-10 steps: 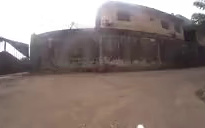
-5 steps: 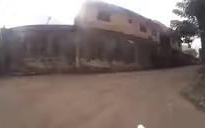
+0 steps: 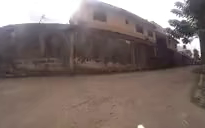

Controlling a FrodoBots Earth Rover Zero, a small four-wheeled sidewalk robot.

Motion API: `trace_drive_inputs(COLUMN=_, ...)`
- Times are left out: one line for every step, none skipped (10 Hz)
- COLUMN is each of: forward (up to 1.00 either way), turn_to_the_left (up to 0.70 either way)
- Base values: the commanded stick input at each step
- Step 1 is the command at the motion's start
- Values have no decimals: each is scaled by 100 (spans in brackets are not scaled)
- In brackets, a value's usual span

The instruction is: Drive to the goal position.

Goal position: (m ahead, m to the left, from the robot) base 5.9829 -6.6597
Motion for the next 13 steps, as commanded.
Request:
trace_drive_inputs(forward=70, turn_to_the_left=0)
trace_drive_inputs(forward=70, turn_to_the_left=-1)
trace_drive_inputs(forward=70, turn_to_the_left=-11)
trace_drive_inputs(forward=70, turn_to_the_left=-31)
trace_drive_inputs(forward=70, turn_to_the_left=-31)
trace_drive_inputs(forward=70, turn_to_the_left=-31)
trace_drive_inputs(forward=70, turn_to_the_left=-28)
trace_drive_inputs(forward=70, turn_to_the_left=-18)
trace_drive_inputs(forward=70, turn_to_the_left=0)
trace_drive_inputs(forward=70, turn_to_the_left=0)
trace_drive_inputs(forward=70, turn_to_the_left=0)
trace_drive_inputs(forward=70, turn_to_the_left=0)
trace_drive_inputs(forward=70, turn_to_the_left=0)
